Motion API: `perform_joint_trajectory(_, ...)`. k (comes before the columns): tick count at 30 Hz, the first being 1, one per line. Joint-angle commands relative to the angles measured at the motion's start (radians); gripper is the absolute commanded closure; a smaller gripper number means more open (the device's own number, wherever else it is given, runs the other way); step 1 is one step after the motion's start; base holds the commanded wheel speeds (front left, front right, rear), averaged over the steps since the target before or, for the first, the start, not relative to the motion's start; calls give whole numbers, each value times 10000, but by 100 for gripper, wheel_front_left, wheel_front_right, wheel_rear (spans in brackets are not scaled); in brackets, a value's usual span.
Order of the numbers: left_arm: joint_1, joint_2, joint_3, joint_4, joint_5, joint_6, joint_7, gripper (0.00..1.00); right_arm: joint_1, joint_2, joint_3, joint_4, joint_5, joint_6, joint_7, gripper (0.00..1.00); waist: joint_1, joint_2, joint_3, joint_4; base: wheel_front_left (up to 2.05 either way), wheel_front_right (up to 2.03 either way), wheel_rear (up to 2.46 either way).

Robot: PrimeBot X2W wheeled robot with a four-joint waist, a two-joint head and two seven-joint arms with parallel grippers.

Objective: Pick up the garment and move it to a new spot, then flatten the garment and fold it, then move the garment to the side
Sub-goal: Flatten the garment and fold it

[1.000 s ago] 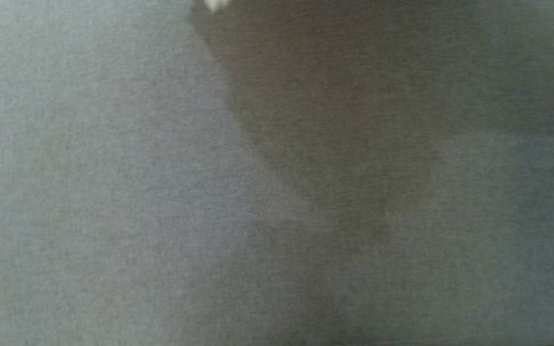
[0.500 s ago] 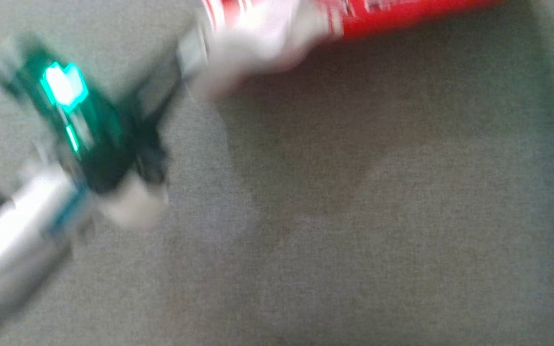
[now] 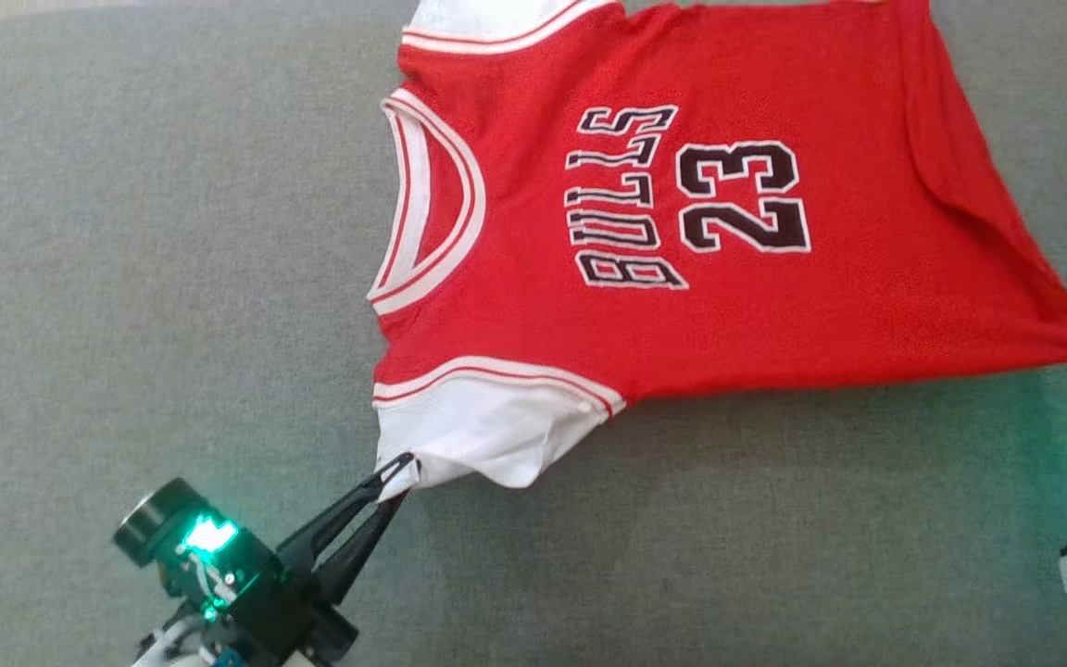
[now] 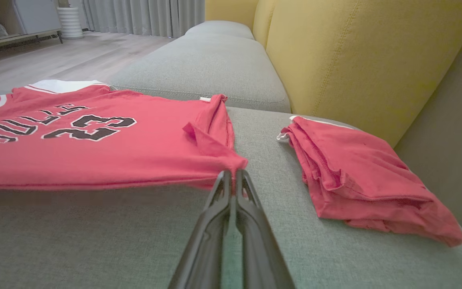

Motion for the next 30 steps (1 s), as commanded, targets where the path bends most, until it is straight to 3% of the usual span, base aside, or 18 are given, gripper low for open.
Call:
perform_joint_trajectory(1, -233, 480, 478, -306, -58, 127, -22, 100, -6, -199, -79, -493, -85, -9, 59, 100, 3, -1, -31, -8, 0, 0, 0)
perform_joint_trajectory(5, -529, 539, 576, -170, 162, -1, -22, 100, -117, -27, -190, -665, -190, -9, 211, 100, 3, -1, -32, 22, 0, 0, 0)
perform_joint_trajectory(10, -2056, 268, 763, 438, 656, -656, 17, 100, -987, 51, -195, -542, -327, -9, 670, 100, 3, -1, 182, 125, 0, 0, 0)
perform_joint_trajectory(18, -5393, -744, 1117, 2494, 1382, -2102, -3, 100, -3228, -300, 328, 231, -317, -9, 1296, 100, 3, -1, 1026, 45, 0, 0, 0)
perform_joint_trajectory(25, -7560, -1768, 1373, 4023, 2127, -2789, -19, 100, -5027, -388, 529, 1442, -374, -9, 1424, 100, 3, -1, 1901, -33, 0, 0, 0)
perform_joint_trajectory(26, -7677, -1859, 1414, 4168, 2182, -2818, -20, 63, -5176, -317, 551, 1582, -324, -9, 1384, 75, 3, -1, 1976, -32, 0, 0, 0)
perform_joint_trajectory(27, -7751, -1924, 1452, 4356, 2244, -2807, -20, 0, -5316, -240, 540, 1723, -287, -9, 1312, 0, 3, -1, 2040, -37, 0, 0, 0)
perform_joint_trajectory(30, -7640, -2182, 1784, 4697, 2212, -2393, -20, 0, -5561, -9, 501, 2059, -356, -9, 963, 0, 3, -1, 2079, -65, 0, 0, 0)
